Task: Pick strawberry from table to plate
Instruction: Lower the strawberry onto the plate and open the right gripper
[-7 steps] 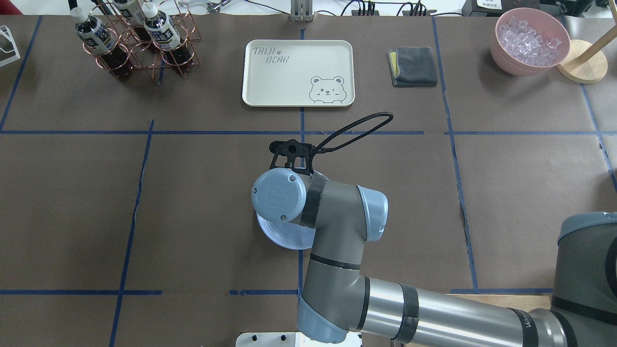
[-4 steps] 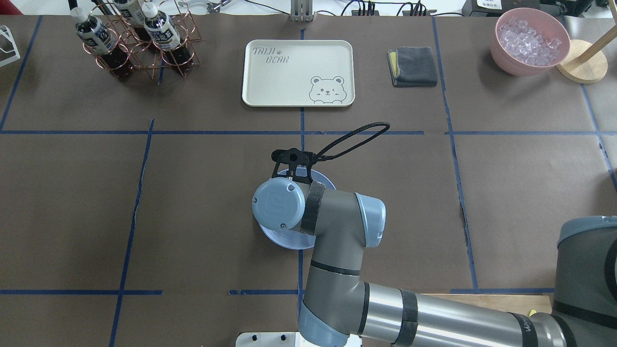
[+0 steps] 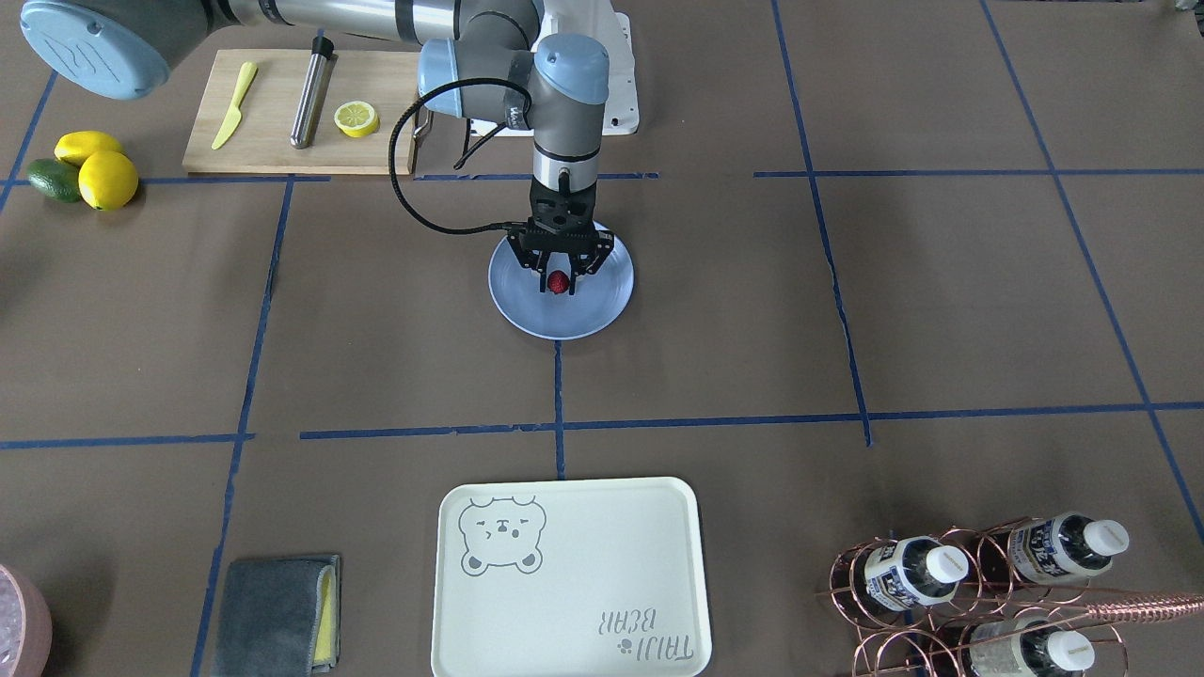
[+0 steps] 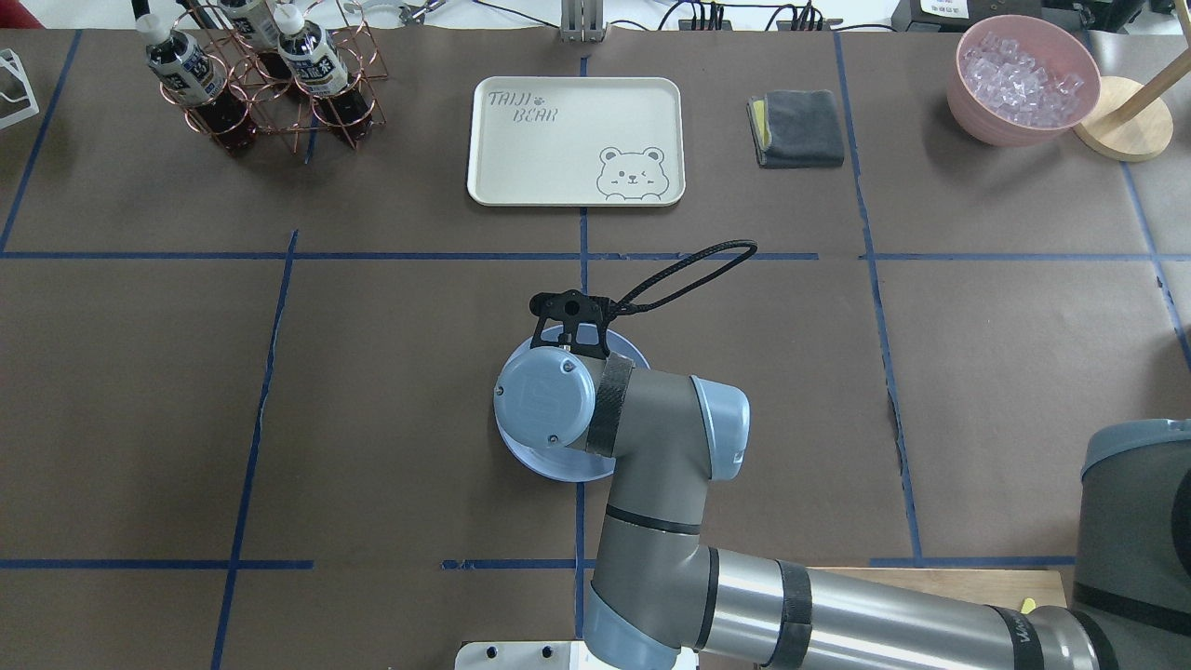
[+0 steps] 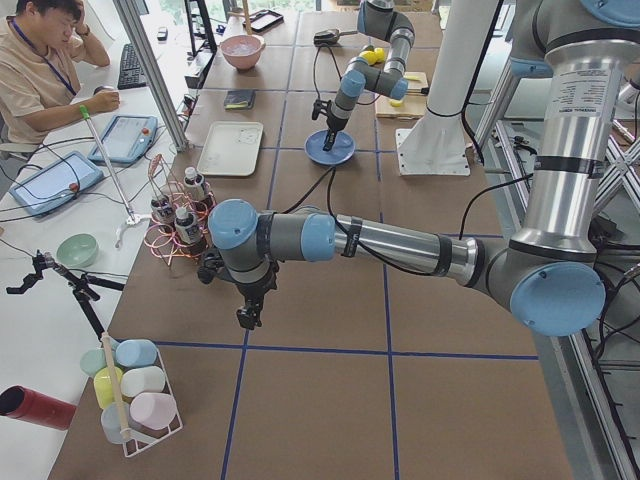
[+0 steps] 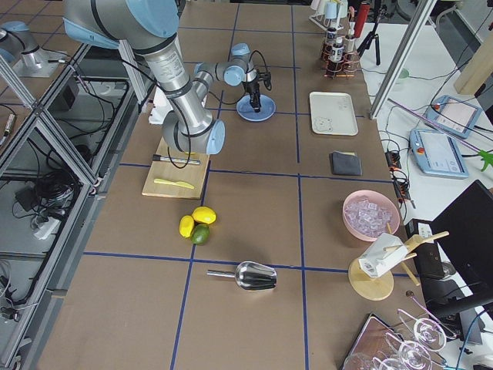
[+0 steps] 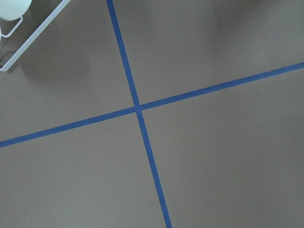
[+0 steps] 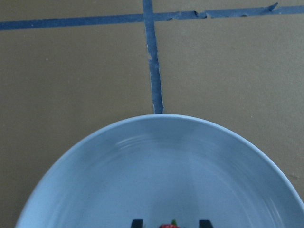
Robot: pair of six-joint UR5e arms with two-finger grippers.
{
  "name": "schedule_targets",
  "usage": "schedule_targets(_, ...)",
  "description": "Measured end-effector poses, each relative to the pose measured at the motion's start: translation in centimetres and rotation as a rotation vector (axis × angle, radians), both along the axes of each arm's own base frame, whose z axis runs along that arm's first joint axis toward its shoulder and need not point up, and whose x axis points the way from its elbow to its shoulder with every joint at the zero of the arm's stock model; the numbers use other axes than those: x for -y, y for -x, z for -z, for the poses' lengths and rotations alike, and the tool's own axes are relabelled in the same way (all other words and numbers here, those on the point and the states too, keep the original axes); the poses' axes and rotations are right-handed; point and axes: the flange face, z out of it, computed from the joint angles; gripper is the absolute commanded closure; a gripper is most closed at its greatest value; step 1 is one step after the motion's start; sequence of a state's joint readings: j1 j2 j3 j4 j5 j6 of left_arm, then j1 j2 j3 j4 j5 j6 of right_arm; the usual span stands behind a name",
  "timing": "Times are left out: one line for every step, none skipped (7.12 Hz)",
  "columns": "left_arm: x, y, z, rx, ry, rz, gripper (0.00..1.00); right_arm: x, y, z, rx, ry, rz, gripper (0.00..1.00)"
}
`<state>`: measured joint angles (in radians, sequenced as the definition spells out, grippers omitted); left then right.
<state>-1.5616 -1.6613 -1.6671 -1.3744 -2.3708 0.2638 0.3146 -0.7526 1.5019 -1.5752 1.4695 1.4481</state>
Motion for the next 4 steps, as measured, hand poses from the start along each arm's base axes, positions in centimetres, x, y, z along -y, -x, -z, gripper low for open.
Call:
schedule_targets(0.0, 0.0, 0.0, 0.000, 0.000, 0.000, 0.00, 0.1, -0.9, 1.0, 0.021, -0.014, 0.001, 0.00)
schedule_targets(0.1, 0.0, 0.1, 0.002, -0.001, -0.001, 0.00, 0.8, -3.1, 2.2, 0.045, -0.024, 0.016, 0.00)
schedule_targets(0.2, 0.0, 0.1, 0.006, 0.000, -0.001, 0.00, 2.9, -6.8, 2.6, 0.061, -0.032, 0.043, 0.00)
schedule_targets(0.2, 0.0, 0.0, 0.010, 0.004, 0.000, 0.00, 6.4, -12.1, 1.5, 0.057, -0.046, 0.080, 0.00)
